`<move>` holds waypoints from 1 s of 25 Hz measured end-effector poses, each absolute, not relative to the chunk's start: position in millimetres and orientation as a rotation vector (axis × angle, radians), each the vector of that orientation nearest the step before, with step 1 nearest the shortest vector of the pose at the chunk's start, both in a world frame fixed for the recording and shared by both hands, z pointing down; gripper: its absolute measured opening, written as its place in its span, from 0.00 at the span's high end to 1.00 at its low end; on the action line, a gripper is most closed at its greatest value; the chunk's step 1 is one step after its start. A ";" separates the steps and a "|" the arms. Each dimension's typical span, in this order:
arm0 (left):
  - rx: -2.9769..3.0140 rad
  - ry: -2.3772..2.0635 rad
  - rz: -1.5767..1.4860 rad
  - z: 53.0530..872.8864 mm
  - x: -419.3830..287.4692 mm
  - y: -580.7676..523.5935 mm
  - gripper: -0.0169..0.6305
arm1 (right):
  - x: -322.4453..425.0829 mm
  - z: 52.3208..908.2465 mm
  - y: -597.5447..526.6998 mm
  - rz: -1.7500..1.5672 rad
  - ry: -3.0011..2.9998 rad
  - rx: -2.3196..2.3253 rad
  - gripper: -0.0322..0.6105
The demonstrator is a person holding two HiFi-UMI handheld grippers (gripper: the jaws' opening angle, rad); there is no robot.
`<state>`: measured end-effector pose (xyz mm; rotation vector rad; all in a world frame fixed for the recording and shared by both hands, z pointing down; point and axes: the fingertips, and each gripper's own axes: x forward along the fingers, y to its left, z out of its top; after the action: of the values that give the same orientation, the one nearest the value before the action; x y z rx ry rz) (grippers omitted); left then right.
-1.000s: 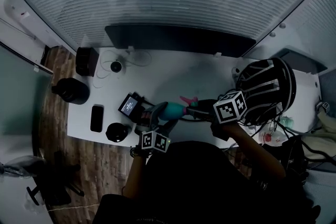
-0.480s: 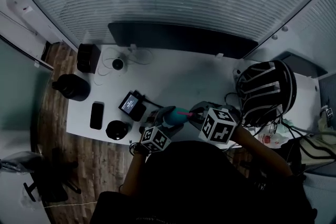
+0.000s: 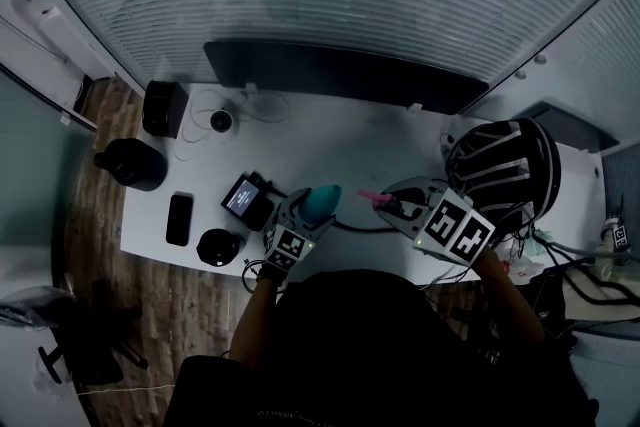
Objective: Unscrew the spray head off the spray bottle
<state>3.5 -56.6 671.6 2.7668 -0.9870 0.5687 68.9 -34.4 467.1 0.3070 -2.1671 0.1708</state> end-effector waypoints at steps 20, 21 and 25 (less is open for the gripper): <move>2.572 -1.095 0.775 743.7 14.6 -112.7 0.40 | 156.7 435.9 -55.7 1.196 -2.796 1.060 0.82; 2.560 -1.086 0.789 747.1 12.6 -110.4 0.40 | 156.8 435.5 -57.2 1.197 -2.803 1.061 0.82; 2.539 -1.073 0.803 750.6 13.8 -115.2 0.40 | 155.9 441.4 -65.8 1.242 -2.828 1.055 0.82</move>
<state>13.8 -115.2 750.6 2.5390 -1.0731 0.8033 155.9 -65.8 441.4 1.0551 -2.8278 1.2424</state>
